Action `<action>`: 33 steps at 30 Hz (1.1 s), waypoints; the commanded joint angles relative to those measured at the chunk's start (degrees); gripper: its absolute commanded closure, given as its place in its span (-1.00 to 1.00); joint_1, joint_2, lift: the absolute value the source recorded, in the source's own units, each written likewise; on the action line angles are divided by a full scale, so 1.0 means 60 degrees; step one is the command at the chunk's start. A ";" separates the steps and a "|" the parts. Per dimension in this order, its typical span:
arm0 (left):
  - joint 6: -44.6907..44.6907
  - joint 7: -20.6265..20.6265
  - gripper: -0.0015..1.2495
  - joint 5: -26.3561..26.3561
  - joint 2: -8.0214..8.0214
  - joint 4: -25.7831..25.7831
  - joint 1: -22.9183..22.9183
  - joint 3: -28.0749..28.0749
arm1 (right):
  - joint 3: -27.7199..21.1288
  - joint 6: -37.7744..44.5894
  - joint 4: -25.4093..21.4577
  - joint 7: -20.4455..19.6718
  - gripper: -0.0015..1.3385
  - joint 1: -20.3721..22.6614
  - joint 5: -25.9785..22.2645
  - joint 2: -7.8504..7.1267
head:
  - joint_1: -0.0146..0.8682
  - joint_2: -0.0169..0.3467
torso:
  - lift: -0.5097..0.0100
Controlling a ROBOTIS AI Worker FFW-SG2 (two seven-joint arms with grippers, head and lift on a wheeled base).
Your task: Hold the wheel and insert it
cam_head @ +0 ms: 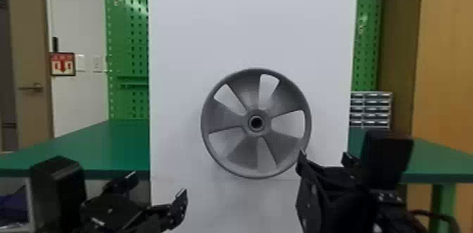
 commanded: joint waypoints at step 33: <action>0.0000 -0.0058 -0.84 -0.0190 -0.0063 -0.0044 0.0086 0.0105 | -0.0798 -0.3827 0.0815 0.0220 -0.49 0.3896 0.1057 -0.0136 | -0.75 -0.82 | -0.74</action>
